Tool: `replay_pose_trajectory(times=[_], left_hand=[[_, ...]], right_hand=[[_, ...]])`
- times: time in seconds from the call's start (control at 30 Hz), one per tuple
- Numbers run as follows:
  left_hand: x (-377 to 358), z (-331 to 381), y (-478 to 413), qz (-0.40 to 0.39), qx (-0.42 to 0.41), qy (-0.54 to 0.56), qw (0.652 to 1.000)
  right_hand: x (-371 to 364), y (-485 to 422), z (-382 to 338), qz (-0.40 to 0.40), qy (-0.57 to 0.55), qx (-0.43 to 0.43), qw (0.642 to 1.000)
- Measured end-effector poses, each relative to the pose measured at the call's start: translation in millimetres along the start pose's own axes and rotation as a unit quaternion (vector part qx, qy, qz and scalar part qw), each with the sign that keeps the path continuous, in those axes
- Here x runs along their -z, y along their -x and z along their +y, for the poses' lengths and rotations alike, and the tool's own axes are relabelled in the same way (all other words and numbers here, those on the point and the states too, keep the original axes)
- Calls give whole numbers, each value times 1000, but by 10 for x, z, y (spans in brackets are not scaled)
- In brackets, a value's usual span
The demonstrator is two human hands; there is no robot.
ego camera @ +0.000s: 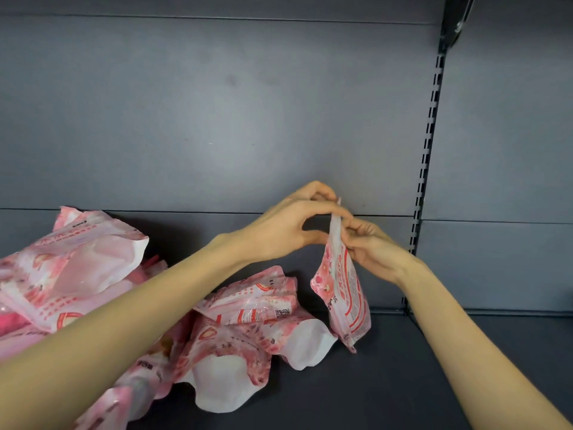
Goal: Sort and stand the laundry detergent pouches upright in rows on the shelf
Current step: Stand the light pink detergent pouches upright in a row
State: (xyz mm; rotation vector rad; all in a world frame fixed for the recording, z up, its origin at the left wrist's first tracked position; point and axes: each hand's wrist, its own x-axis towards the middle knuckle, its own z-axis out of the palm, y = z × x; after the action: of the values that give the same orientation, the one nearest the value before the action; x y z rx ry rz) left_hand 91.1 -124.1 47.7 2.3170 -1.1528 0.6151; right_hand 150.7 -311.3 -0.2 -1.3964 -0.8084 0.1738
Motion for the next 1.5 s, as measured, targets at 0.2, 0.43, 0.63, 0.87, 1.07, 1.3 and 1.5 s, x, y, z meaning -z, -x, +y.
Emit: replay_pose_trajectory(times=[0.2,0.43,0.63,0.87,1.07,1.3,1.5], left_hand=[[130,-74,-82,37,-25,-135,990],[6,-200,-295,34,102,-84,991],[-184,-406,-379,84,178,-11,980],[-229,-436,-327,126,202,103,966],[-224,-435,-248,135,222,163,952],[-289,-381,-360,137,202,117,963],[-262,-431,-286,139,218,109,960]], right_hand=[[-39,12,-96,28,101,-30,994],[89,238,-596,82,286,-70,952],[171,526,-924,83,328,-120,933],[147,389,-769,130,399,-107,901],[308,308,-558,240,395,-41,886],[410,284,-377,343,361,3,867],[421,283,-380,323,391,-9,862]])
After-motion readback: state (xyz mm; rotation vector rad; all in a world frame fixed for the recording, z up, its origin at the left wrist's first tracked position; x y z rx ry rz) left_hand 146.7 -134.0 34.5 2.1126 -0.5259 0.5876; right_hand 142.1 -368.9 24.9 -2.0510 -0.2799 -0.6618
